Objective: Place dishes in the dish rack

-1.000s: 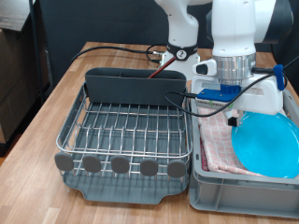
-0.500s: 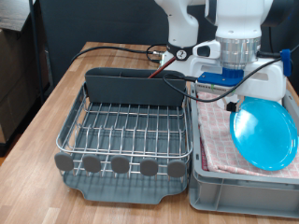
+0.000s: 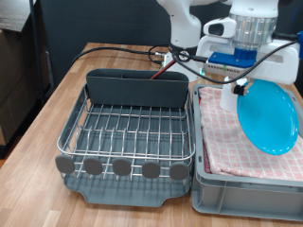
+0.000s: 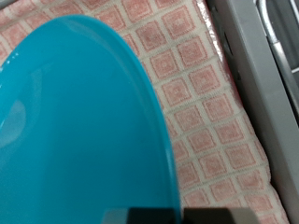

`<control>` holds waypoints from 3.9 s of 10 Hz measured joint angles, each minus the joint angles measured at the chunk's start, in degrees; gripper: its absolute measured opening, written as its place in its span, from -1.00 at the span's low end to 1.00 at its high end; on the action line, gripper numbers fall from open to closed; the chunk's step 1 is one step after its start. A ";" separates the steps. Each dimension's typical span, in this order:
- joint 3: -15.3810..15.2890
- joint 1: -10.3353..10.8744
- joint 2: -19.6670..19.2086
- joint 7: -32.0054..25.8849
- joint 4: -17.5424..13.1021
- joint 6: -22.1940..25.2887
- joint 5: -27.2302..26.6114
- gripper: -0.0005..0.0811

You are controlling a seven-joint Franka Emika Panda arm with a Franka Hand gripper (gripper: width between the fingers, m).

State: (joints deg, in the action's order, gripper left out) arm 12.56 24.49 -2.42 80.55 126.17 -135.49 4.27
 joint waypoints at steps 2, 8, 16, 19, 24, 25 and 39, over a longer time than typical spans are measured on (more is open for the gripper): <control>-0.66 0.32 1.75 -0.18 -0.74 3.02 1.71 -0.94; 0.66 -0.36 3.20 1.66 -2.65 11.22 17.34 -0.94; 8.45 -4.76 10.22 -21.41 0.21 9.23 31.82 -0.94; 9.01 -4.93 9.90 -18.34 0.33 8.80 31.95 -0.94; 14.33 -8.59 10.36 -23.91 3.12 0.54 43.14 -0.94; 15.55 -9.52 10.49 -25.14 3.72 -1.68 45.49 -0.94; 19.24 -11.01 4.57 -26.03 2.95 -14.06 63.54 -0.94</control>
State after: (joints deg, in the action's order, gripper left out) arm 31.80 13.48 2.15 54.52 129.12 -149.55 67.81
